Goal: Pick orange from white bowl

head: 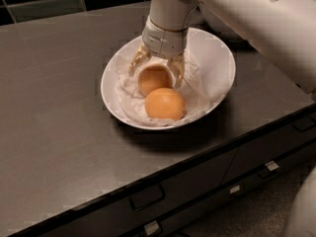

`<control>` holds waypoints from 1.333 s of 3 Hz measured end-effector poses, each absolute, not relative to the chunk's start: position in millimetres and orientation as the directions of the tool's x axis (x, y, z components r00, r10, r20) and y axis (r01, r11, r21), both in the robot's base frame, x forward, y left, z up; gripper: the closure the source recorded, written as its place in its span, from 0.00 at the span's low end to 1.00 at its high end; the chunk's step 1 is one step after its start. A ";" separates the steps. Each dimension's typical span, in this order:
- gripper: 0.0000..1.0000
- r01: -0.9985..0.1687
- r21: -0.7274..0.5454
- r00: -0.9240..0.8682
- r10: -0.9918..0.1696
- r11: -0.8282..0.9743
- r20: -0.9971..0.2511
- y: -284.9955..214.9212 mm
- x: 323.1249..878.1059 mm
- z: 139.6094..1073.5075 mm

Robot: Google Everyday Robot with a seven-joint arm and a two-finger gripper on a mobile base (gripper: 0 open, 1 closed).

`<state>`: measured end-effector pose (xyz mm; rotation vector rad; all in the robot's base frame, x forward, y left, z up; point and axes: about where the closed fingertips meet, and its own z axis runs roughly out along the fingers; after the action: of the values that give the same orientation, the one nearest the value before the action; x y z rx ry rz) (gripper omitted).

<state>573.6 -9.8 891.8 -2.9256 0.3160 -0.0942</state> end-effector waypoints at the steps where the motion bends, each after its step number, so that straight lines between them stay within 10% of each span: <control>1: 0.30 -0.201 -0.176 0.977 -0.210 -0.964 0.032 -8.5 578.2 886.6; 4: 0.30 -0.188 -0.091 0.982 -0.190 -0.978 0.015 -4.4 582.1 871.6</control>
Offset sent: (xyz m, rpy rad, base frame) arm 0.0024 -0.0013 -0.0160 -0.1212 0.0713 0.0289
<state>582.1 -4.4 871.6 -3.0384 0.2900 -0.0366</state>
